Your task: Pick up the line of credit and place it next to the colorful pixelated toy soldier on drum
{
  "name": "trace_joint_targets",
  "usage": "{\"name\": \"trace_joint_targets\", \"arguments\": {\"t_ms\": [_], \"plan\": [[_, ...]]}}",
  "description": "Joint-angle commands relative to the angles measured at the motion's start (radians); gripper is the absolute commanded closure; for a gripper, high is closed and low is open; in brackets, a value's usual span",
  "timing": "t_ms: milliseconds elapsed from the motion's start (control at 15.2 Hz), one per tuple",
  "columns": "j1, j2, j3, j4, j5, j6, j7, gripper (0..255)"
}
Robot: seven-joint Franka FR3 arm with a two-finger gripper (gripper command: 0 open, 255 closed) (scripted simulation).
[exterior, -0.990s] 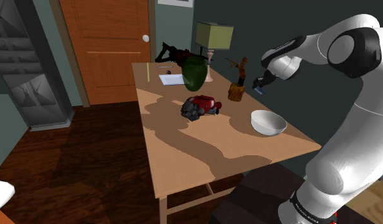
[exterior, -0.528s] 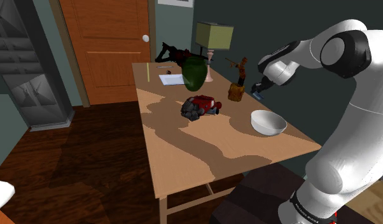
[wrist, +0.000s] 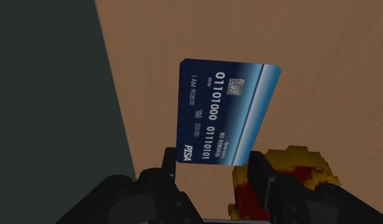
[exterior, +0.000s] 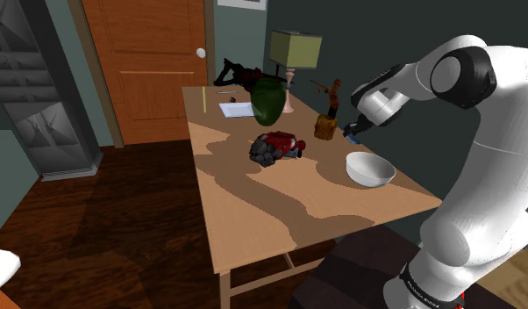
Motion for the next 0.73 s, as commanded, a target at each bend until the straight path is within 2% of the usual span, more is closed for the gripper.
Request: {"name": "trace_joint_targets", "arguments": {"t_ms": [0, 132, 594, 660], "plan": [[-0.013, 0.022, 0.017, 0.002, 0.044, 0.016, -0.041, 255], [-0.025, 0.041, 0.034, 0.004, 0.083, 0.03, -0.077, 255], [-0.025, 0.041, 0.034, 0.004, 0.083, 0.03, -0.077, 255], [-0.025, 0.041, 0.034, 0.004, 0.083, 0.03, -0.077, 0]]}}
